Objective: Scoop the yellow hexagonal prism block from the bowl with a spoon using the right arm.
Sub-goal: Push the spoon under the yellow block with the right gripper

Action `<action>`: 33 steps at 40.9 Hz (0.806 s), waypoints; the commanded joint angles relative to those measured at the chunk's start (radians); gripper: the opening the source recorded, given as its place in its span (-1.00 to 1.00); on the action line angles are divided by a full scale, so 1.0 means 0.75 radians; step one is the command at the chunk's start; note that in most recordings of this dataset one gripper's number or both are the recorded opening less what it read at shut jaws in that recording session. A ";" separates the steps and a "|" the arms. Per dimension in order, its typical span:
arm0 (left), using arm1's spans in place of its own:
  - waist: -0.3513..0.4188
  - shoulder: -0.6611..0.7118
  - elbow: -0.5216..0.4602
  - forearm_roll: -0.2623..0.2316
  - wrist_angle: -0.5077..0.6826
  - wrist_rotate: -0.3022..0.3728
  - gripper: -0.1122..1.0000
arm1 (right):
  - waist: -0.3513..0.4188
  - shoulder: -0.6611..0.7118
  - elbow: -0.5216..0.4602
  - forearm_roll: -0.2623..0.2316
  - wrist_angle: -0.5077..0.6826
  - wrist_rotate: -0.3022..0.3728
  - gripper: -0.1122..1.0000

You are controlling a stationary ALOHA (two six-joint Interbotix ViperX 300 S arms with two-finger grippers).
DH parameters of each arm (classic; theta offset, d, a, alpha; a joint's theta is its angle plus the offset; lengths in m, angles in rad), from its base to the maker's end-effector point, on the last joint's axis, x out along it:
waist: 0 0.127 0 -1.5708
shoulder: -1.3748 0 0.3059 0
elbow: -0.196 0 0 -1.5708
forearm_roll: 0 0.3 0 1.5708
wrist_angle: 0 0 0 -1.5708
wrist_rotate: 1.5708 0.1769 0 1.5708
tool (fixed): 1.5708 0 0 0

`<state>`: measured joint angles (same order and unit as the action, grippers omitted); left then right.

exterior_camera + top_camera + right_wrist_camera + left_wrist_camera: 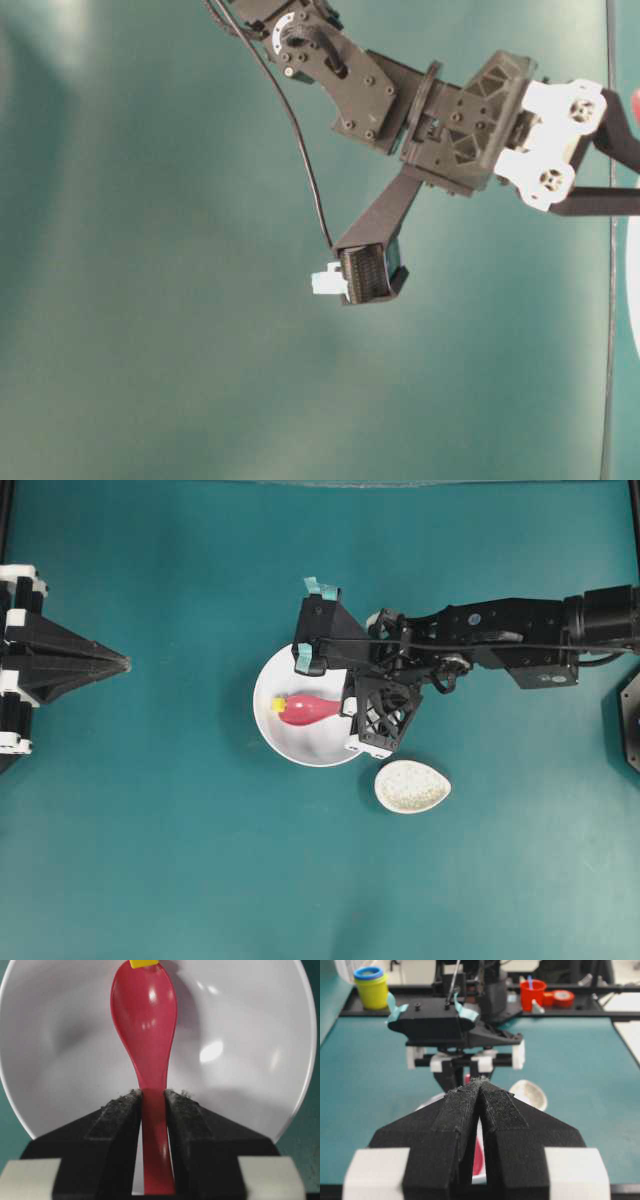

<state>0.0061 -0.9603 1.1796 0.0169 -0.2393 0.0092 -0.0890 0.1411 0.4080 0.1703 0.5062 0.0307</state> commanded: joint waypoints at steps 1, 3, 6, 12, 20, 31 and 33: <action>0.000 0.010 -0.033 0.004 -0.006 0.000 -0.82 | 0.004 -0.018 -0.008 -0.002 -0.025 -0.004 -0.40; 0.002 0.008 -0.033 0.004 -0.006 -0.002 -0.82 | 0.004 -0.018 -0.008 -0.002 -0.029 -0.004 -0.40; 0.000 0.010 -0.033 0.004 -0.006 -0.002 -0.82 | 0.004 -0.018 -0.006 -0.002 -0.041 -0.004 -0.40; 0.002 0.010 -0.033 0.004 -0.006 -0.002 -0.82 | 0.004 -0.018 -0.006 -0.002 -0.059 -0.004 -0.40; 0.000 0.010 -0.033 0.004 -0.006 -0.002 -0.82 | 0.004 -0.018 -0.006 -0.002 -0.059 -0.004 -0.40; 0.002 0.008 -0.033 0.004 -0.006 -0.002 -0.82 | 0.004 -0.018 -0.006 -0.002 -0.084 -0.004 -0.40; 0.000 0.010 -0.033 0.004 -0.006 -0.002 -0.82 | 0.004 -0.018 -0.006 -0.002 -0.092 -0.004 -0.40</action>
<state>0.0046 -0.9603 1.1796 0.0169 -0.2393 0.0092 -0.0890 0.1411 0.4126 0.1703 0.4525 0.0291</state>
